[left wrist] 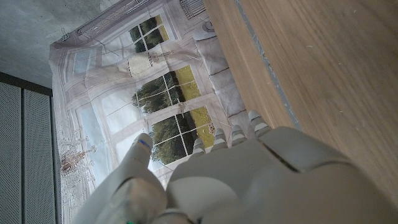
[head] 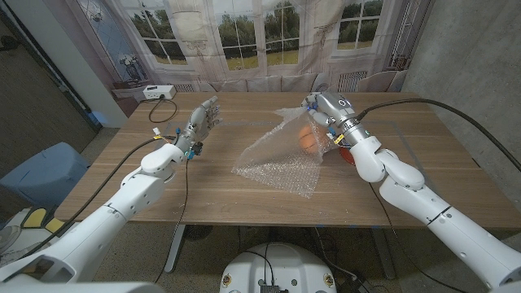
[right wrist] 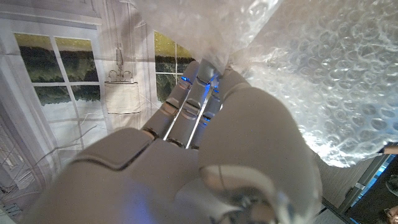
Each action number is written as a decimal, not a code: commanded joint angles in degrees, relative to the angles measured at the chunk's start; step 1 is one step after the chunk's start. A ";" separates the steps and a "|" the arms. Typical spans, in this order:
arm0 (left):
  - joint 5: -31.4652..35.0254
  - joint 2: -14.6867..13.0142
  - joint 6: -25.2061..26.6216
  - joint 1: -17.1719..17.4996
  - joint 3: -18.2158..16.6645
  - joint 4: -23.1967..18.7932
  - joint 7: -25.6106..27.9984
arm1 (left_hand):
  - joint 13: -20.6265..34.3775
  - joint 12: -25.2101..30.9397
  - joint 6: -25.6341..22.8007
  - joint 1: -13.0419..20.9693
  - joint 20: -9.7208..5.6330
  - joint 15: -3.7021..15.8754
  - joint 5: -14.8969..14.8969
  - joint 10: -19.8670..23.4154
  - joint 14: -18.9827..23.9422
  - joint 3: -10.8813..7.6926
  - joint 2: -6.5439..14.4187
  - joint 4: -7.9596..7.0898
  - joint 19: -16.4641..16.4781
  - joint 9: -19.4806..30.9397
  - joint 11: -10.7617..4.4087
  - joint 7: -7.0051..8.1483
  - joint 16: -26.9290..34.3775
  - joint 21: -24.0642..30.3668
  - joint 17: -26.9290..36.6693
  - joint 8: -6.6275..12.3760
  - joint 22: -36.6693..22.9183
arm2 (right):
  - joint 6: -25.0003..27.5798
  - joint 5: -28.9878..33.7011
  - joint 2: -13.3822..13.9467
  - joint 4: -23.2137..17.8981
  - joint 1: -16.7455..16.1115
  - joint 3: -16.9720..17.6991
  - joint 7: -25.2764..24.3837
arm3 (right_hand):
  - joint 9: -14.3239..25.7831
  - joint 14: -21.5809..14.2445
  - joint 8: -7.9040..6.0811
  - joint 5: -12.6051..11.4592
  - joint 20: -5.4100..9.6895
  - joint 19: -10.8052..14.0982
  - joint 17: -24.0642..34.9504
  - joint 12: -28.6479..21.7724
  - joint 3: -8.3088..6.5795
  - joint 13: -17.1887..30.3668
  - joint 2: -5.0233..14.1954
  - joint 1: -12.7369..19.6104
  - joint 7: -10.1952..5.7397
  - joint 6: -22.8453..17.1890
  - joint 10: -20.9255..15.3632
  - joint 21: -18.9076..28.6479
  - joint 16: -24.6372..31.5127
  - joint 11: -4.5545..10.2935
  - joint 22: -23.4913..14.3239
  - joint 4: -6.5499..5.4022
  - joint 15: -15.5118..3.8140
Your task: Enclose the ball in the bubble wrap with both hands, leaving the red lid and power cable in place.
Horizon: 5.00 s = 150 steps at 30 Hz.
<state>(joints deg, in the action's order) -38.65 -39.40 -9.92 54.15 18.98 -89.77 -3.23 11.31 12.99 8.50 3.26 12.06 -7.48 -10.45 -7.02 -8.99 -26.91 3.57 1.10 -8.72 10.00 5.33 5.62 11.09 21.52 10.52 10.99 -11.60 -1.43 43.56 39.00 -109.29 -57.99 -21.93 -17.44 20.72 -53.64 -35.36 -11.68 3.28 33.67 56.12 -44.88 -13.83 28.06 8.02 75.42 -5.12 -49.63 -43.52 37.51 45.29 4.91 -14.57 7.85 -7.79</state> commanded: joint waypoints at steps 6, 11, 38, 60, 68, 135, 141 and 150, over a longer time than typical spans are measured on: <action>0.47 0.63 0.25 -1.03 0.84 0.28 -0.70 | 0.30 0.00 0.24 -0.67 0.12 -0.22 -0.19 -0.50 -0.36 -0.09 0.27 -0.19 0.31 0.26 -0.03 0.07 -0.09 -0.34 0.14 -0.29 -0.26 | 4.21 -2.15 2.85 -11.74 -10.25 11.37 5.24 | -0.26 -0.73 -0.28 -0.24 1.82 -0.61 0.44 -2.18 0.14 3.77 0.31 0.13 -0.20 -0.09 -4.23 0.77 -0.40 0.56 0.15 -0.03 -5.19; 0.58 0.94 0.30 -1.55 1.19 0.66 -1.03 | 0.30 -0.02 0.25 -0.67 0.12 -0.24 -0.19 -0.53 -0.42 -0.09 0.27 -0.20 0.30 0.26 -0.05 0.06 -0.11 -0.36 0.14 -0.29 -0.27 | 4.74 -7.32 3.15 -14.63 -12.08 15.26 11.72 | -0.23 -0.76 -0.44 -0.25 1.71 -0.85 0.56 -2.13 0.16 3.68 0.31 0.13 -0.26 -0.13 -4.35 0.97 -0.71 0.68 0.25 -0.03 -5.16; 0.79 -0.31 1.29 2.15 -0.42 -3.63 3.20 | 0.32 -0.07 0.33 -0.61 0.12 -0.12 -0.20 -0.56 -0.44 -0.06 0.27 -0.26 0.37 0.26 -0.06 0.08 -0.11 -0.47 0.12 -0.32 -0.27 | 2.76 -10.35 1.98 -1.12 4.37 4.86 21.63 | -1.81 -0.42 -0.45 -0.43 1.27 -2.81 -0.01 -1.93 0.31 3.41 0.46 -0.54 -0.33 -0.32 -4.62 1.88 -4.02 0.45 1.17 -0.42 -5.06; 1.13 -0.91 2.74 3.87 -1.24 -6.40 5.89 | 0.33 -0.13 0.29 -0.58 0.12 -0.25 -0.21 -0.65 -0.48 -0.04 0.26 -0.31 0.39 0.26 0.02 0.07 -0.12 -0.57 0.12 -0.29 -0.28 | 6.76 -7.76 1.37 7.33 12.27 -3.41 24.28 | -8.53 7.63 10.04 0.45 -0.24 -7.05 -9.23 7.24 -3.13 -3.99 1.61 -1.47 -1.42 11.31 5.39 5.13 -19.67 -0.15 2.95 -1.02 -5.36; 1.27 -0.66 3.08 3.19 -0.87 -6.14 5.60 | 0.33 -0.22 0.33 -0.57 0.12 -0.23 -0.21 -0.84 -0.54 -0.03 0.28 -0.33 0.39 0.26 0.03 0.06 -0.14 -0.61 0.12 -0.31 -0.28 | 6.87 -12.17 1.97 7.00 11.53 -2.11 25.06 | -9.99 16.08 19.18 0.87 -2.46 -9.80 -18.77 17.48 -1.41 -9.73 0.92 -13.05 -1.34 19.65 15.90 6.36 -30.17 -2.51 3.91 -7.17 -3.29; 1.23 -3.13 3.35 7.73 -2.19 -11.43 6.24 | 0.36 -0.30 0.65 -0.45 0.13 -0.04 -0.21 -1.02 -0.18 0.04 0.26 -0.46 0.55 0.26 -0.09 0.25 -0.02 -0.90 0.11 -0.35 -0.31 | 32.73 1.67 4.20 -7.37 11.06 -13.32 42.14 | -9.74 57.09 25.26 -1.15 -15.57 -32.43 -36.17 34.24 12.21 -15.64 -7.42 -39.99 -2.62 54.97 49.71 -13.07 -34.37 -6.96 4.46 -10.65 11.69; 1.13 -3.19 3.08 7.95 -2.35 -11.42 6.05 | 0.36 -0.32 0.65 -0.45 0.13 -0.14 -0.21 -1.07 -0.21 0.06 0.25 -0.47 0.57 0.26 -0.13 0.20 -0.04 -0.93 0.11 -0.35 -0.31 | 34.06 5.92 3.62 -6.08 12.19 -15.14 45.24 | -9.72 56.86 25.18 -1.77 -15.52 -32.34 -36.80 34.06 12.57 -15.60 -8.32 -39.15 -2.87 56.33 50.57 -13.66 -34.00 -6.88 4.44 -9.88 11.57; 1.01 -3.25 2.92 8.16 -2.54 -11.38 5.94 | 0.37 -0.31 0.65 -0.44 0.13 -0.12 -0.21 -1.05 -0.21 0.07 0.24 -0.49 0.59 0.26 -0.12 0.22 -0.05 -0.97 0.11 -0.34 -0.32 | 34.17 9.15 2.44 -3.79 13.05 -16.39 48.88 | -9.69 55.70 24.87 -3.01 -15.43 -30.66 -37.81 33.73 12.69 -15.55 -9.02 -36.94 -5.81 57.53 51.30 -13.98 -33.39 -6.22 4.35 -8.45 11.02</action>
<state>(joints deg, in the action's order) -37.49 -42.41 -6.62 61.67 16.89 -100.93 2.82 11.61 12.82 8.82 3.26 12.06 -7.48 -10.45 -7.53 -8.99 -26.68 3.57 0.87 -8.72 10.00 5.43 5.94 11.10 20.77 10.51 10.99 -11.60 30.74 45.43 42.66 -115.43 -46.51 -35.98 24.85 10.79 2.57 -10.15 -14.20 -12.06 2.38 18.44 -10.82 -1.05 12.41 -0.98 37.27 -9.57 7.78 7.17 23.71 11.47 -1.53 -10.01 -1.25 3.14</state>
